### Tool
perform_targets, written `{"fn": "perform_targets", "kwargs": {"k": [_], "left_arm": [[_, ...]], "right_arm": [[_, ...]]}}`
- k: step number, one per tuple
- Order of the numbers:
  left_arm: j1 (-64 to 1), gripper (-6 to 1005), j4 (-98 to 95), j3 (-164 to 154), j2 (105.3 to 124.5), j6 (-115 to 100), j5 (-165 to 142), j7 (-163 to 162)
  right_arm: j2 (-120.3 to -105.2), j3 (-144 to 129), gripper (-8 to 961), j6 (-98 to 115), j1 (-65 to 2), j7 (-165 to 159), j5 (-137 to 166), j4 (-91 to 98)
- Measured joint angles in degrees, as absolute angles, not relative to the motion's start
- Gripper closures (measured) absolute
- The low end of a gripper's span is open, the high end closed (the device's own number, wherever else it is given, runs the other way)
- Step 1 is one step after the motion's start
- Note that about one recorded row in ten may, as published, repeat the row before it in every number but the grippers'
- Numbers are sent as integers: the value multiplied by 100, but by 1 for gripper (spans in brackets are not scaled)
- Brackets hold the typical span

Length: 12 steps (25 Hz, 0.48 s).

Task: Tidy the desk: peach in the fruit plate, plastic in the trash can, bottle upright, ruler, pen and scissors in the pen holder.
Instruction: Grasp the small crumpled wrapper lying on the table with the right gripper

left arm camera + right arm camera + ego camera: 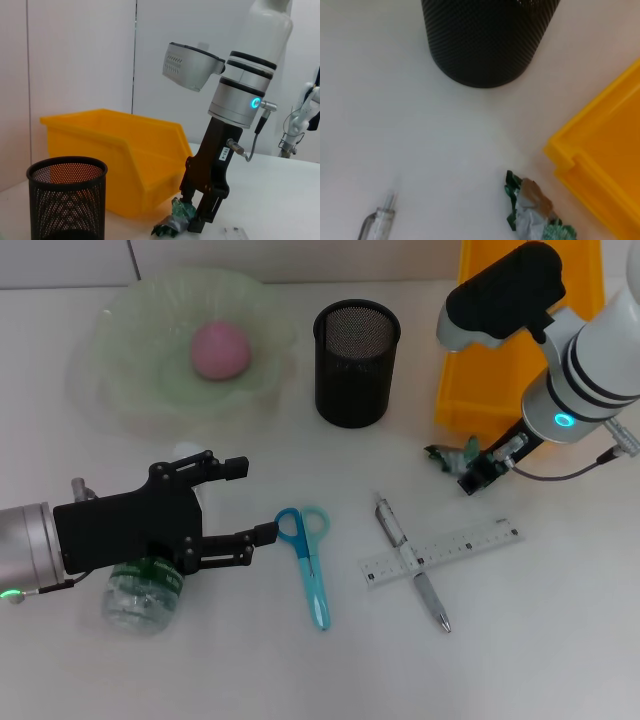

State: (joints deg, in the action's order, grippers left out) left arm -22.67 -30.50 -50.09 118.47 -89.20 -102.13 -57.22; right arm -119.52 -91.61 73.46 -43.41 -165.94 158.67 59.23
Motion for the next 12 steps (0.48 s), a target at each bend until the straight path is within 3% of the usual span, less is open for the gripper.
{"fn": "perform_targets", "kwargs": {"k": [9,12], "left_arm": [[-2267,141,-3050,-5009,11845,-8922,-10197,-5722],[-2262,141,-3050,-5009,11839,-8921,-10182,-5722]], "right_arm": [[-11962,-9188,419,7253,-4394,-16550,15856,5798],[-11962,-9177,558,7254,-4394,-16520,15855,5812]]}}
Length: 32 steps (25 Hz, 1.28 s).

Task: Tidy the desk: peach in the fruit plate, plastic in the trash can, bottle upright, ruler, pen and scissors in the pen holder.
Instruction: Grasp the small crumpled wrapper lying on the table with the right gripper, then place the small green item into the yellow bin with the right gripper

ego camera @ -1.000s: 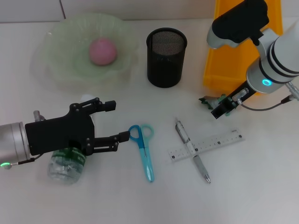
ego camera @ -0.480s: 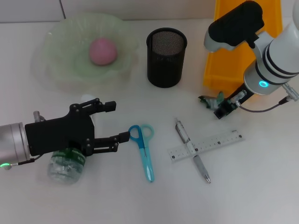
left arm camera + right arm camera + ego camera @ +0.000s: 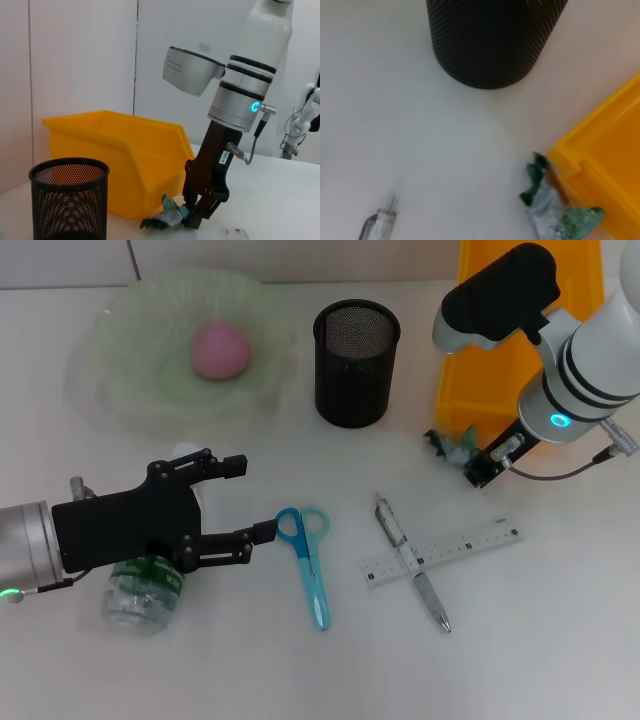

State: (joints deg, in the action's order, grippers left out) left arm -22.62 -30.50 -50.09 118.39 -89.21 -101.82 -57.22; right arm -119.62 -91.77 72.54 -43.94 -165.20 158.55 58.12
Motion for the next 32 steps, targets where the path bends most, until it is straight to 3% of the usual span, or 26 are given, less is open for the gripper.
{"fn": "perform_targets", "kwargs": {"k": [7,14,27,32], "left_arm": [[-2259,142,-3050,-5005,11839,-8920,-10169,-5722],[-2259,143,-3050,-4983,11838,-8920,-10168,-5718],[-2264,144,-3064,-4976,11831,-8921,-10168,-5713],[-2273,145,-3058,-4979,11837,-8921,-10169,-5713]], "right_arm": [[-11962,-9206,831,7274,-4344,-16480,15846,5936],[-11962,-9206,849,7573,-4188,-16474,15845,6433],[-11937,-8563,858,9309,-3415,-16470,15698,9953],[-11920,-7558,854,9036,-3383,-16292,16374,10157]]}}
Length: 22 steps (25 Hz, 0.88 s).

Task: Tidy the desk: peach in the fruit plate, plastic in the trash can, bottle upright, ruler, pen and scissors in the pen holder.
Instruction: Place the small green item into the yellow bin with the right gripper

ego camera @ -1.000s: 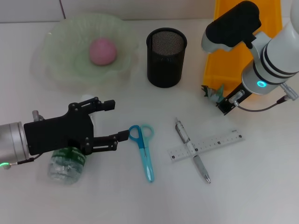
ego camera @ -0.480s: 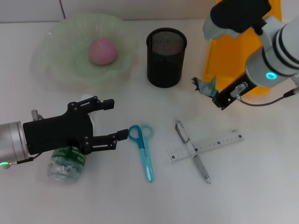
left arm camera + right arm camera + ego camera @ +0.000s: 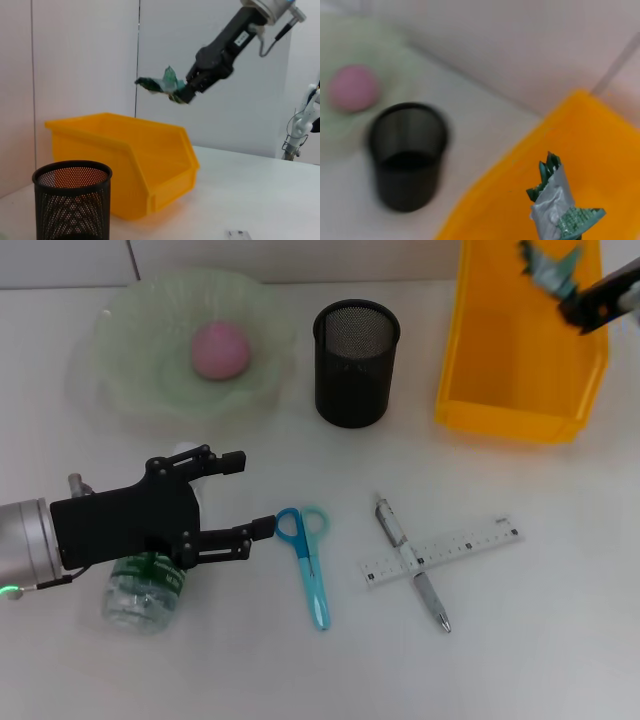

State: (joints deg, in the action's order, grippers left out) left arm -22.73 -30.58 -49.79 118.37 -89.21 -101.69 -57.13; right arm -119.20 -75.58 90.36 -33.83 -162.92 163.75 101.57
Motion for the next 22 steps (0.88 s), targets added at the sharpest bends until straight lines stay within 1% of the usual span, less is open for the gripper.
{"fn": "perform_targets", "kwargs": {"k": [5,11,22], "left_arm": [[-2272,145,-3054,-4972,11838,-8920,-10168,-5713],[-2276,146,-3050,-4960,11839,-8918,-10160,-5713],[-2282,147,-3049,-4957,11839,-8930,-10152,-5733]], "right_arm": [[-11919,-7038,850,8322,-3471,-16053,16442,9279],[-11918,-6860,845,7593,-3748,-16027,16433,8196],[-11915,-6831,633,7445,-3857,-15849,16154,8068]]}}
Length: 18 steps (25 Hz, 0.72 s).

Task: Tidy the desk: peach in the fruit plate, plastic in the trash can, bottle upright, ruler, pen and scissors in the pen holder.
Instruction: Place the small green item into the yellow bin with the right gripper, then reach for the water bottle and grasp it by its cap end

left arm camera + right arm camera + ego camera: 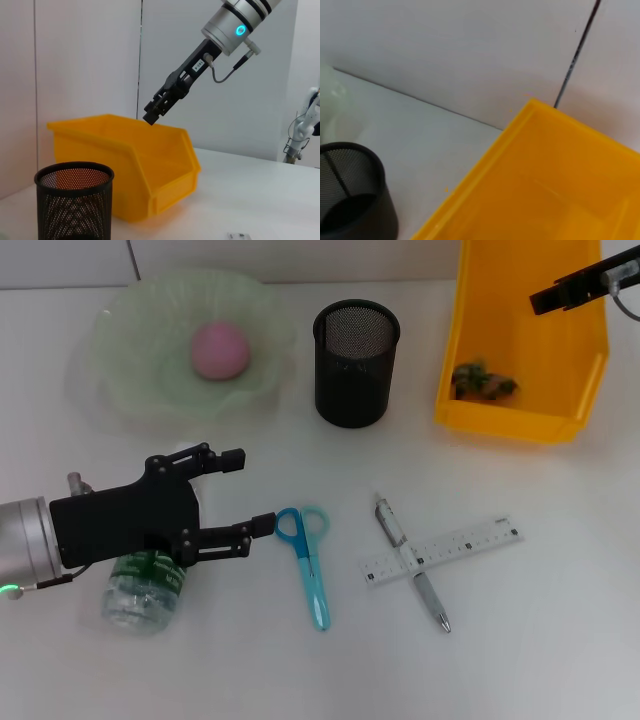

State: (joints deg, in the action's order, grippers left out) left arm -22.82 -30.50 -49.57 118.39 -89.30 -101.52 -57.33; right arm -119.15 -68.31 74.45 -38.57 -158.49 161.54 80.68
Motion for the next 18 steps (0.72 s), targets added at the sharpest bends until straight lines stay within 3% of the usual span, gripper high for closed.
{"fn": "perform_targets", "kwargs": {"k": [5,8,13,18], "left_arm": [[-2275,148,-3049,-4952,11839,-8930,-10150,-5764],[-2286,148,-3163,-4796,11808,-8895,-10072,-6441],[-2198,149,-3415,-4762,11808,-9104,-10071,-6607],[-2035,149,-4161,-4731,11831,-9132,-10093,-7969]], "right_arm": [[-11910,-6785,399,7628,-3739,-15475,15662,8443],[-11917,-6759,208,7767,-3281,-14855,14628,9053],[-11945,-6823,151,7635,-1947,-13283,12495,9630],[-11933,-6783,151,7582,-920,-11134,10439,8695]]}}
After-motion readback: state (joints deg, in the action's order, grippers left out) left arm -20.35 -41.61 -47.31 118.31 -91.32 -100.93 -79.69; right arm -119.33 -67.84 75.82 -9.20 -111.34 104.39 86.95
